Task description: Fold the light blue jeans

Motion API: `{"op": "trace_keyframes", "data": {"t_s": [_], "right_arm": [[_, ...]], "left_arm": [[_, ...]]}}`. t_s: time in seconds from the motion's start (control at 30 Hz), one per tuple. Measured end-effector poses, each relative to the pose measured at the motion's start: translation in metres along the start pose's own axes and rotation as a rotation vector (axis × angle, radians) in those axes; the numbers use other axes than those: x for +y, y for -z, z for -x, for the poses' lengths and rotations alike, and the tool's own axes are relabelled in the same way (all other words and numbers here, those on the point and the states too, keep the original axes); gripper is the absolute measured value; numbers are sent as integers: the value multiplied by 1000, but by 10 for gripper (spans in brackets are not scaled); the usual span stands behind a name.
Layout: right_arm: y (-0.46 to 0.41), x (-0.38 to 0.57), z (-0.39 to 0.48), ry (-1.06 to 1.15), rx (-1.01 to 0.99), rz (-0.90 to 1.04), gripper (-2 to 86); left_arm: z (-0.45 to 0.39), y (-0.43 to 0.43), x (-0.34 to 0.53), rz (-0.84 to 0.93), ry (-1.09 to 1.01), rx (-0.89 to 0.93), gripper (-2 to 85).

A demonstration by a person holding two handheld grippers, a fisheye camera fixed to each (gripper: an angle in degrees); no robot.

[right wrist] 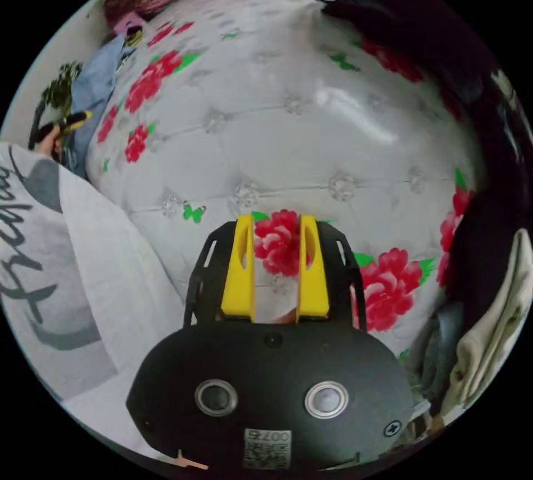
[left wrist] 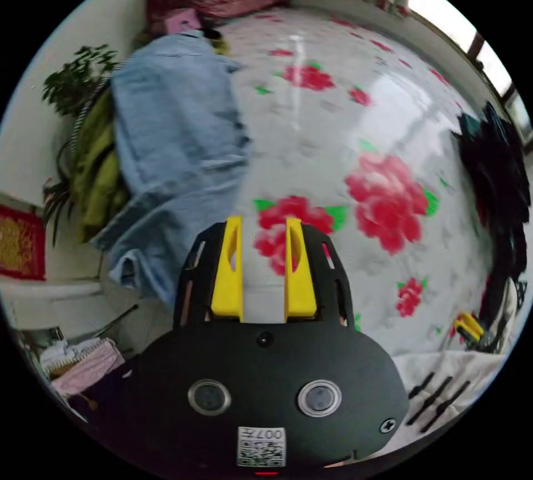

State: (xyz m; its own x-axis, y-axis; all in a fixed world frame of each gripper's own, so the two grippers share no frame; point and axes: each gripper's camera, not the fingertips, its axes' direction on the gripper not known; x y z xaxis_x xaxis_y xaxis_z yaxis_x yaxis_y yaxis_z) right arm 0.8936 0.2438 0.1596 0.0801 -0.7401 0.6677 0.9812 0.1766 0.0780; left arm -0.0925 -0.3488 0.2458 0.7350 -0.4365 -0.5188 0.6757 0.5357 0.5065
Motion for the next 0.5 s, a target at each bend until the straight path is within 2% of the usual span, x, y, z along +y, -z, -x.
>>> {"op": "trace_keyframes", "data": {"t_s": [0.07,0.17,0.3,0.4,0.5], "right_arm": [[-17,-6,33,101,115,39,74],[-35,-9,60,223,202,58,73],[-47,-6,47,107,111,13,75],[-55,-5,46,26,80,3,78],[-59,-3,53,-33,37,10,82]], "left_arm": [[38,1,-3,-22,77,-78,124],[59,-34,-16,85,73,-79,108],[51,-64,-37,229,24,-41,34],[15,-52,-41,213,-160,77,-2],[-54,-16,-14,83,-432,182,-8]]}}
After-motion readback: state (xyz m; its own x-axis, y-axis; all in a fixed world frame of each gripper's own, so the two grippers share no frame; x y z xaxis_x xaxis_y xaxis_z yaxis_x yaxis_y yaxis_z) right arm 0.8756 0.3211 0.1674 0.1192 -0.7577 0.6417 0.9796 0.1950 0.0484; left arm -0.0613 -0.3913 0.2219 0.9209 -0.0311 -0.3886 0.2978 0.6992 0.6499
